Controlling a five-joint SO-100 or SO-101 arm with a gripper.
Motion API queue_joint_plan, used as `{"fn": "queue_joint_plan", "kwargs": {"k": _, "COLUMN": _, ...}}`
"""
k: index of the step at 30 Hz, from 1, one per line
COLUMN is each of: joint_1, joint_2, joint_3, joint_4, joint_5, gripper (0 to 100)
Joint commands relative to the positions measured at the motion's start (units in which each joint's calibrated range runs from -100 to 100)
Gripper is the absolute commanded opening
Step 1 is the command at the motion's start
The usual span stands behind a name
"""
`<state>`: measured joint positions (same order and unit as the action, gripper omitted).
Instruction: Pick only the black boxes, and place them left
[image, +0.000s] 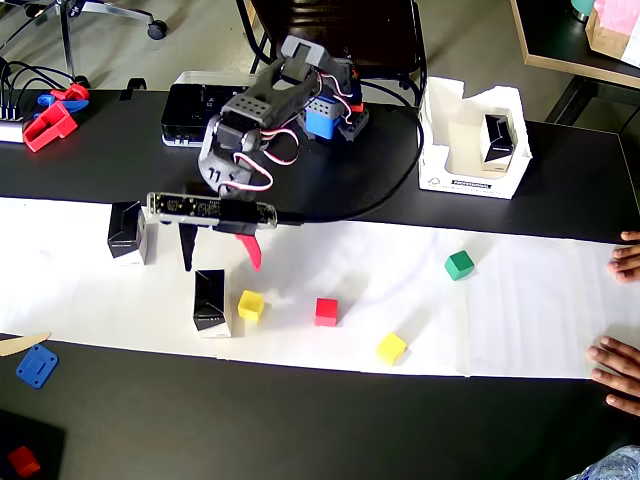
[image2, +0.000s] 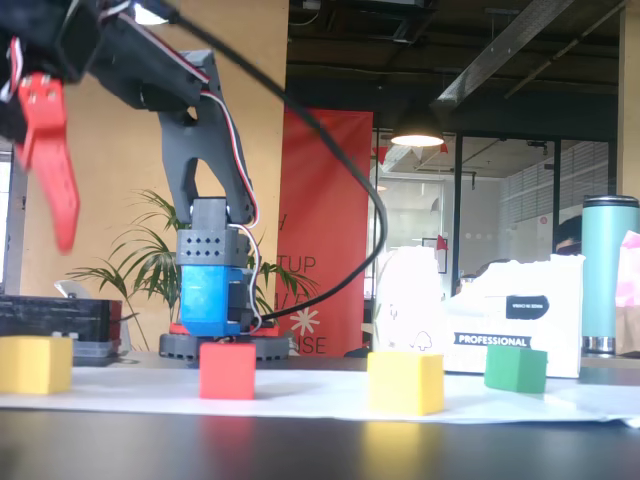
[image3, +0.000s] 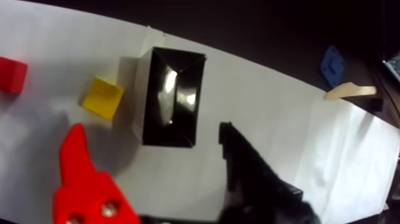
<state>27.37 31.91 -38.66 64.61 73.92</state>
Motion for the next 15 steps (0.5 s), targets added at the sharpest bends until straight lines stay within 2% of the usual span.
{"fn": "queue_joint_plan", "kwargs": {"k": 1, "joint_1": 0.48, "joint_2": -0.26, "joint_3": -5.49, "joint_4": -1.89, "joint_5": -0.13, "gripper": 42}}
{"fn": "queue_joint_plan", "kwargs": {"k": 5, "joint_1": 0.31, "joint_2": 1.16, "joint_3": -5.58, "joint_4": -2.05, "joint_5": -0.18, "gripper": 42}}
{"fn": "queue_joint_plan", "kwargs": {"k": 11, "joint_1": -0.47, "joint_2": 4.16, "joint_3": -5.85, "joint_4": -12.23, "joint_5": -2.50, "gripper": 42}}
{"fn": "queue_joint_plan", "kwargs": {"k": 15, "joint_1": -0.38, "joint_2": 6.85, "joint_3": -9.21, "joint_4": -13.26, "joint_5": -2.55, "gripper": 42}}
